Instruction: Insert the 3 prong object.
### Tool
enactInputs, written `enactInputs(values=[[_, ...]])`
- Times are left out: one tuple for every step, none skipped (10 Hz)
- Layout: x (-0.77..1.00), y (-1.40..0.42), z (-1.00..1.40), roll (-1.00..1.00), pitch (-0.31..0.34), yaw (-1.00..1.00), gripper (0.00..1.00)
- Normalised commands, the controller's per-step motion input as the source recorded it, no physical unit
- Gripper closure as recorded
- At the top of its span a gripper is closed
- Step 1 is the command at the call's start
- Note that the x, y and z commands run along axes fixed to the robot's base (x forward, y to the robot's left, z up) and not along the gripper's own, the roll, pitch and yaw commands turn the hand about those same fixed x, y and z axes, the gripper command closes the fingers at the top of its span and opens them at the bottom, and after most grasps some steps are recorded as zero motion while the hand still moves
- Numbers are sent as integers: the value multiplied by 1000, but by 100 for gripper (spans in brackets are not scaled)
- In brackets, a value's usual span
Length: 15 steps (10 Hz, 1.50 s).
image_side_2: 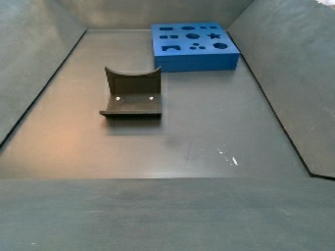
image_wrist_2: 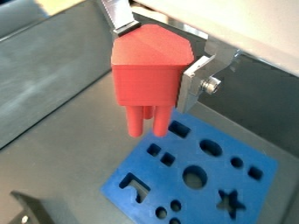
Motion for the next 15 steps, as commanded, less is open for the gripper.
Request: enactInputs(values=[[-183,0,-354,0,0,-971,100],[-420,80,-411,-81,0,-740,100],[-526,117,-546,-226,0,-583,100],[-589,131,-531,-229,-6,-554,100],[-546,80,-434,-181,-29,-629,100],[-397,3,-323,-80,-44,-786,100],[-294,0,-340,-61,-34,-851,100],[-211,109,-343,-67,-27,-754,100],[-246,234,-354,-31,-3,-680,100],[-263,231,-651,-76,0,-671,100],[-94,283,-751,-111,9,-631,100],[0,369,-683,-127,23,-469,100],[0,260,-774,-184,4,-217,100],[0,269,-794,-184,0,-100,100],[43,183,-600,-107,0,0,100]])
